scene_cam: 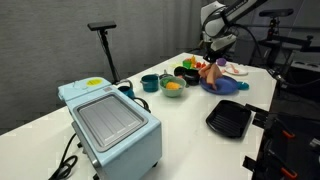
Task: Use the orange cloth to wipe the blue plate
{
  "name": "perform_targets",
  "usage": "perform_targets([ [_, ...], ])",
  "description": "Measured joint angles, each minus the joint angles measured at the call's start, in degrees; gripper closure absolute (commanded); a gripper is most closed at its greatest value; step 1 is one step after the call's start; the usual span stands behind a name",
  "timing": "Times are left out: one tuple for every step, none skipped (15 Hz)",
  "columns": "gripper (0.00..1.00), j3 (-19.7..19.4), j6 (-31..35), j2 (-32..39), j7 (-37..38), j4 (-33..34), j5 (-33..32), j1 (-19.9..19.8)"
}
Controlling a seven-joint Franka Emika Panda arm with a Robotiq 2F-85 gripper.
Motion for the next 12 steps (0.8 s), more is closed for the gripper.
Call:
perform_targets([
  [0.99,-0.36,1.02,0.27,0.00,0.00,0.45,-0.44],
  [0.99,-0.71,1.81,0.46,-0.01,0.00,0.73,-0.90],
  [0.99,-1.08,2.16,0.52,-0.05,0.00,0.94,-1.39],
  [0.99,-1.38,2.34,0.56,-0.14,0.00,1.07,-1.87],
  [0.99,-1.60,2.36,0.63,-0.21,0.00,1.17,-2.25],
  [0.99,-1.83,2.23,0.68,-0.56,-0.01,1.52,-2.65],
  [0.99,-2.02,2.07,0.72,-1.02,-0.01,2.03,-3.11],
  [0.97,-2.22,2.05,0.75,-1.42,-0.01,2.39,-3.67],
  [0.97,-2.42,2.05,0.75,-1.81,0.00,2.62,-4.22],
  [0.97,-2.57,2.07,0.74,-2.14,0.01,2.76,-4.62],
  [0.97,-2.64,2.07,0.75,-2.34,0.02,2.86,-4.86],
  [0.97,-2.64,2.07,0.75,-2.39,0.02,2.89,-4.95],
])
